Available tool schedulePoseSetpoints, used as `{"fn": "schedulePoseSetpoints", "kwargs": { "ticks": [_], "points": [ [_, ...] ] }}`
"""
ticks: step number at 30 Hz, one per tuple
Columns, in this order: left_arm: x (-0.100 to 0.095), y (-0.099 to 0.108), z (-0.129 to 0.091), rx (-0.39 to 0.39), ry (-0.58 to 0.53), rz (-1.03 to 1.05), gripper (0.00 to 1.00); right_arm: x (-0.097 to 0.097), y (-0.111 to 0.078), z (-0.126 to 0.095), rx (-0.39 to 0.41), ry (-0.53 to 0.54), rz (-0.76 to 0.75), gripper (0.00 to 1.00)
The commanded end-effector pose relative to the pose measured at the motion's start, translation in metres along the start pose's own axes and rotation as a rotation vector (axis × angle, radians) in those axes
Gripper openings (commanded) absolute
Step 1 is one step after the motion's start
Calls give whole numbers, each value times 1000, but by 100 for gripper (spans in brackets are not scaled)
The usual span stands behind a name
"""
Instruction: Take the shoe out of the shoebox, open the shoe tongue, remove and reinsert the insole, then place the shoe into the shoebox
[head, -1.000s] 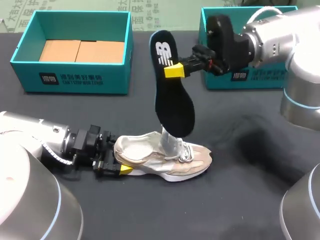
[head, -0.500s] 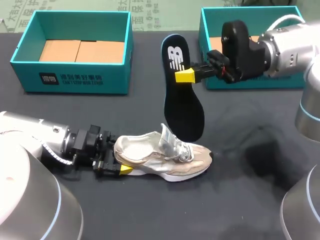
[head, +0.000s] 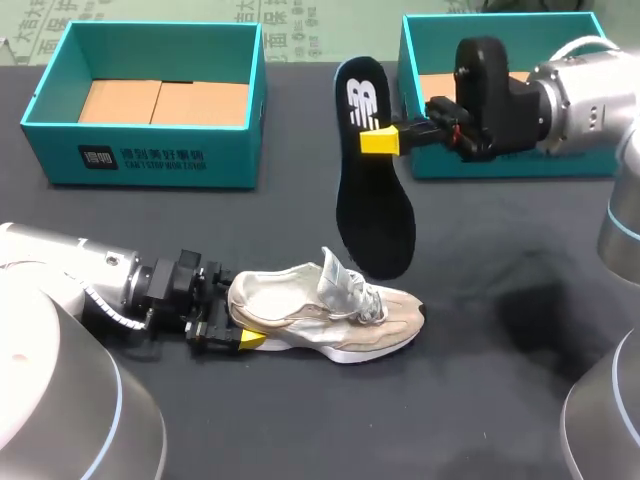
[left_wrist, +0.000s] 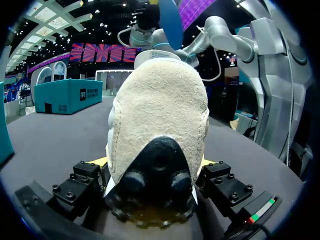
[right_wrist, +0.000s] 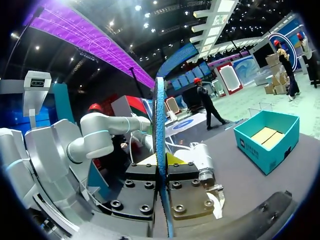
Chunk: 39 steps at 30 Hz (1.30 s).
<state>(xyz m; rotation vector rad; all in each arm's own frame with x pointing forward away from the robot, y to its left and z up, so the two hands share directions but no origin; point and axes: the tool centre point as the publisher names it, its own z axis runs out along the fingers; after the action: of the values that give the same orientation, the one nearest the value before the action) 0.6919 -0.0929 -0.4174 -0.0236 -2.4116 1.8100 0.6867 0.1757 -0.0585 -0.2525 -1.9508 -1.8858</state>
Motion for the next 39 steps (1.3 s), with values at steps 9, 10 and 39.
{"fn": "schedulePoseSetpoints", "kwargs": {
  "ticks": [9, 10, 39],
  "points": [
    [0, 1, 1, -1, -1, 0, 0, 43, 6, -47, -72, -129, -28, 0],
    [0, 1, 1, -1, -1, 0, 0, 43, 6, -47, -72, -129, -28, 0],
    [0, 1, 1, -1, -1, 0, 0, 66, 2, -70, -39, -201, -4, 0]
  ]
}}
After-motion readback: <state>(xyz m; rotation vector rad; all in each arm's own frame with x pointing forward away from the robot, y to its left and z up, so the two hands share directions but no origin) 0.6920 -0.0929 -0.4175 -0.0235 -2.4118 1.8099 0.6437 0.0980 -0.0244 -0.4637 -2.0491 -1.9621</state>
